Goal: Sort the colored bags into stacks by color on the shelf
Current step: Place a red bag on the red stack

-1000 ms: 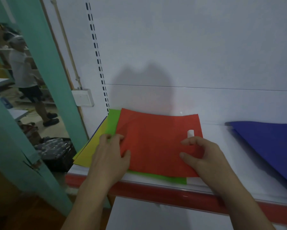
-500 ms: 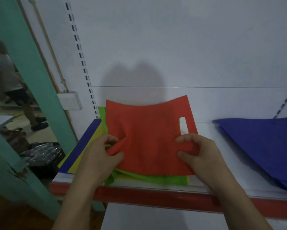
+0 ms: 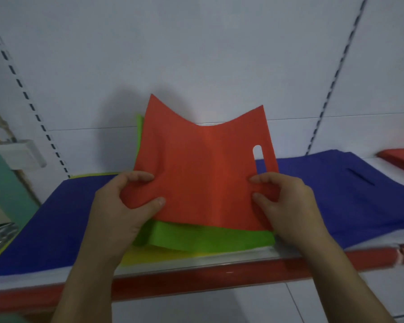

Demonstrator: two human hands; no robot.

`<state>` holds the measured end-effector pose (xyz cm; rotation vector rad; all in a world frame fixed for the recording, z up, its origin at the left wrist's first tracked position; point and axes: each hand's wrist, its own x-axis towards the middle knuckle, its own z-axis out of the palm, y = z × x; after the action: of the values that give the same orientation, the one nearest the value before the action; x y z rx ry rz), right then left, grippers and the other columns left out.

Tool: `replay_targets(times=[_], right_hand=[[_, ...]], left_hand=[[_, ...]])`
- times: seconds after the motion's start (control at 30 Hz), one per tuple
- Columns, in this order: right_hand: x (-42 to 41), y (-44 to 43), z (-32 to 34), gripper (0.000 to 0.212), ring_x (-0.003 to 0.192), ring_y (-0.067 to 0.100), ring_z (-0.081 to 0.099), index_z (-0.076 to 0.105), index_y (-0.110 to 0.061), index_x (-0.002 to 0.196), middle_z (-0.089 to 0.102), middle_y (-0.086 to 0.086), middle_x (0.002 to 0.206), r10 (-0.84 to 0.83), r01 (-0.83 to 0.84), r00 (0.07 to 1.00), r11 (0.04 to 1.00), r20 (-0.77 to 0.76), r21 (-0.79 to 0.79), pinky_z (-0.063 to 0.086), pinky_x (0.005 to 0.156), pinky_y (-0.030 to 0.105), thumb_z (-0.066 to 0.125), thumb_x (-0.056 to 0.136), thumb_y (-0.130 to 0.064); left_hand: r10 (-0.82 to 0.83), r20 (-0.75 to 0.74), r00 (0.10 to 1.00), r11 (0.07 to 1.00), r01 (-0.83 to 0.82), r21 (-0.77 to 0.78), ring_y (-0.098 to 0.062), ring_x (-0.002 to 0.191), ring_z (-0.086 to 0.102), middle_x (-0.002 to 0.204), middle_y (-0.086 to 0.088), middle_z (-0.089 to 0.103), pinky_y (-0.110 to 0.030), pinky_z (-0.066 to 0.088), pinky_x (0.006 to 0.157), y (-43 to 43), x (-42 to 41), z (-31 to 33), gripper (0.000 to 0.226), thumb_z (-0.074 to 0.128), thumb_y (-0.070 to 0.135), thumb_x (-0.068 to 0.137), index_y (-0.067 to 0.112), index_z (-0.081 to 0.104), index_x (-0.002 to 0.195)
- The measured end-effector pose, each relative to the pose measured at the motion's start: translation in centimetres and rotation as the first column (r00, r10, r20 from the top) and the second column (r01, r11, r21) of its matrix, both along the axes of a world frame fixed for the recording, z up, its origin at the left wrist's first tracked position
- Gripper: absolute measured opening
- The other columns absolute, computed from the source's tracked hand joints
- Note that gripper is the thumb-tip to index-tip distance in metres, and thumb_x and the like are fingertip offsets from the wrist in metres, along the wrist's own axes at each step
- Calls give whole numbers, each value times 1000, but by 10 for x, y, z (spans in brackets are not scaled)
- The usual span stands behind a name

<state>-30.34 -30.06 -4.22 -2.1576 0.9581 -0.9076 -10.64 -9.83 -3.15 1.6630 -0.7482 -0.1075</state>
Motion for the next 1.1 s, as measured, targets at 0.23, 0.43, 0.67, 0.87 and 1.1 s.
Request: replay_targets(times=[0.23, 0.43, 0.67, 0.87, 1.1], right_hand=[[-42, -50, -1, 30, 89, 2, 66, 72, -35, 110, 69, -10, 110, 90, -102, 991, 987, 101, 127, 56, 79, 21, 75, 85, -19], [-81, -77, 0, 44, 96, 5, 66, 64, -28, 129, 62, -12, 121, 190, -209, 974, 964, 124, 166, 57, 78, 19, 75, 87, -16], [-153, -109, -15, 44, 90, 2, 70, 69, -29, 117, 69, -13, 110, 100, -190, 945, 943, 313, 274, 57, 72, 18, 74, 83, -1], [-237, -130, -17, 43, 97, 19, 72, 57, -24, 131, 76, -2, 107, -74, -189, 857, 876, 510, 444, 60, 85, 41, 70, 91, -14], [-355, -125, 1, 46, 61, 15, 70, 82, -20, 76, 74, 7, 74, -130, -491, 658, 673, 742, 553, 58, 59, 29, 95, 45, -52]], left_hand=[[117, 110, 987, 987, -104, -123, 5, 87, 65, 105, 15, 67, -19, 54, 76, -36, -59, 12, 33, 73, 6, 85, 28, 67, 110], [111, 216, 970, 969, -57, -241, 2, 86, 65, 108, 21, 68, -9, 50, 73, -67, -116, 28, 64, 58, -16, 83, 32, 63, 125], [-98, 195, 976, 900, 170, -401, -9, 78, 58, 111, 12, 70, -23, 48, 66, -131, -189, 41, 69, 46, -9, 66, 38, 67, 112], [-545, -4, 839, 663, 428, -614, -17, 68, 57, 98, -5, 71, -29, 45, 56, -221, -304, 60, 58, 41, -8, 65, 30, 74, 92], [-928, -126, 352, 346, 683, -644, -41, 96, 60, 120, -28, 60, -51, 58, 75, -290, -437, 62, 48, 36, -7, 81, 4, 57, 123]])
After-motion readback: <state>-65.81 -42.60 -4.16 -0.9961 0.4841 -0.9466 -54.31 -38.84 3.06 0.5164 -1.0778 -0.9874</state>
